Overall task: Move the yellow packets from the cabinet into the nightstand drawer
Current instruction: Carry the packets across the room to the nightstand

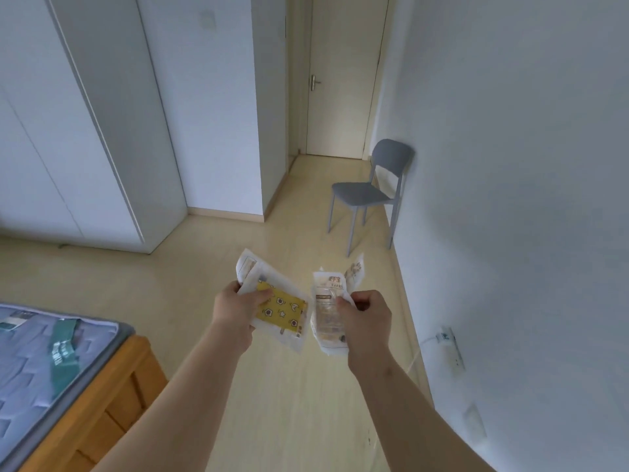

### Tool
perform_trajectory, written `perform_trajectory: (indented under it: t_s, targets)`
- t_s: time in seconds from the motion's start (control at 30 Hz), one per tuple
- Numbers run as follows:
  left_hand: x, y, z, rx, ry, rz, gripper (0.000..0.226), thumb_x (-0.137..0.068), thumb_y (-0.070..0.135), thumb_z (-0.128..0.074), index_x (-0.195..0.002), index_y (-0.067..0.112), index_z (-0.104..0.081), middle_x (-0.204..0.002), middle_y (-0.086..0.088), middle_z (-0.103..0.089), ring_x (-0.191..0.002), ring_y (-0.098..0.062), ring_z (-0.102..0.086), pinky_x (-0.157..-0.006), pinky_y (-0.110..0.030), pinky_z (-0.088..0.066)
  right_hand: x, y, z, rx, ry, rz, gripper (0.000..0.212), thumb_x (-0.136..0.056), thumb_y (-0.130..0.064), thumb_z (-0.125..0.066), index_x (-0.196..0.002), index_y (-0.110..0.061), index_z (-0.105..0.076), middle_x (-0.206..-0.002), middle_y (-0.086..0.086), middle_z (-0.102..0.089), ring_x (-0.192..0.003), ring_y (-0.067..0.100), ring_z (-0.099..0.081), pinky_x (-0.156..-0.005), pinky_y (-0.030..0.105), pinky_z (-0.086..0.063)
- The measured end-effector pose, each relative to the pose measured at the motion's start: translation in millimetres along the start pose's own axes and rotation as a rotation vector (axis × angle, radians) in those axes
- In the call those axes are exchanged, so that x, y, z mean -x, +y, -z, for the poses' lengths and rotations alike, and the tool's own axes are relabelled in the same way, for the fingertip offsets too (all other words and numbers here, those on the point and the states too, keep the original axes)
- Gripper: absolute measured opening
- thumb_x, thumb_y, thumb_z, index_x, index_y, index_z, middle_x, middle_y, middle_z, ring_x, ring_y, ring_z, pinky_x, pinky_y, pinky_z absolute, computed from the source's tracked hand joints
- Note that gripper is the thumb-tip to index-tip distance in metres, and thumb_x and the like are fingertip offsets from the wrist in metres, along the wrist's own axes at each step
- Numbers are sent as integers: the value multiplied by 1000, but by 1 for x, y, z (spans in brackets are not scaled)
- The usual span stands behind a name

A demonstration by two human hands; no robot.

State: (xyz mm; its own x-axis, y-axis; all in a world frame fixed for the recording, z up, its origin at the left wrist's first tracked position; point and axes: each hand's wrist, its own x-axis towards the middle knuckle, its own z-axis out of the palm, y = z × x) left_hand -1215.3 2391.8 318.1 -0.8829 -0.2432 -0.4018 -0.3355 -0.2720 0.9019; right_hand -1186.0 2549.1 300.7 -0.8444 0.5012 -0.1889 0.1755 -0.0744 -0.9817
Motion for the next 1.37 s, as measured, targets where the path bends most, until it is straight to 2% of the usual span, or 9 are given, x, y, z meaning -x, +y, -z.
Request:
perform_trajectory:
  t_s: [0.4, 0.53, 0.63, 0.73, 0.83, 0.97, 1.13, 1.27, 1.37]
  targets:
    - [-284, 117, -47, 121, 163, -85, 27, -82, -6, -63, -81, 19, -55, -85, -9, -62, -74, -25, -61, -82, -41, -51, -256, -55, -220, -51, -210, 37, 15, -81, -8, -67, -77, -17, -56, -76, -3, -58, -72, 17, -55, -70, 34, -49]
    - [-372, 162, -51, 163, 252, -95, 27, -82, -7, -63, -81, 18, -55, -82, -8, -61, -72, -24, -60, -79, -40, -51, -332, -78, -301, -33, -281, 49, 16, -82, -8, -66, -76, -17, -55, -76, -3, -56, -68, 14, -53, -62, 28, -45]
    - [-430, 186, -40, 196, 306, -78, 25, -82, -7, -63, -84, 17, -55, -83, -9, -62, -74, -25, -60, -85, -42, -51, -369, -86, -362, -3, -348, 39, 15, -82, -9, -67, -78, -17, -55, -76, -3, -56, -65, 11, -52, -57, 24, -41]
    - [-493, 206, -19, 246, 361, -77, 26, -83, -7, -62, -97, 14, -56, -85, -9, -63, -77, -26, -61, -89, -43, -51, -404, -88, -433, 22, -418, 29, 16, -81, -9, -67, -77, -18, -54, -76, -4, -55, -64, 10, -51, -55, 24, -40]
    - [-554, 227, 10, 289, 415, -84, 29, -83, -8, -62, -104, 12, -55, -85, -9, -62, -75, -24, -61, -84, -41, -52, -432, -86, -508, 45, -476, 30, 18, -82, -9, -67, -77, -18, -54, -76, -4, -56, -64, 10, -52, -54, 22, -39]
    - [-638, 263, 66, 355, 508, -82, 28, -83, -8, -62, -101, 11, -56, -83, -9, -62, -73, -24, -60, -70, -35, -52, -458, -84, -620, 81, -554, 29, 16, -82, -9, -68, -78, -17, -54, -79, -2, -58, -67, 11, -55, -55, 23, -40]
    - [-723, 318, 136, 387, 610, -83, 23, -82, -7, -63, -91, 13, -58, -82, -9, -63, -72, -25, -61, -73, -37, -53, -475, -97, -757, 111, -653, 38, 16, -82, -13, -69, -77, -18, -54, -80, -2, -58, -72, 16, -55, -65, 29, -44]
    - [-777, 352, 194, 419, 707, -92, 24, -83, -9, -61, -88, 15, -57, -83, -9, -63, -73, -25, -61, -76, -39, -53, -478, -97, -855, 134, -761, 25, 17, -81, -13, -70, -78, -18, -54, -80, -1, -58, -69, 15, -55, -62, 28, -43]
    - [-811, 369, 238, 444, 784, -97, 25, -84, -9, -60, -88, 16, -57, -84, -9, -63, -74, -25, -61, -71, -36, -53, -474, -93, -925, 175, -843, 23, 18, -81, -12, -71, -77, -18, -53, -80, -1, -58, -71, 15, -55, -63, 27, -44]
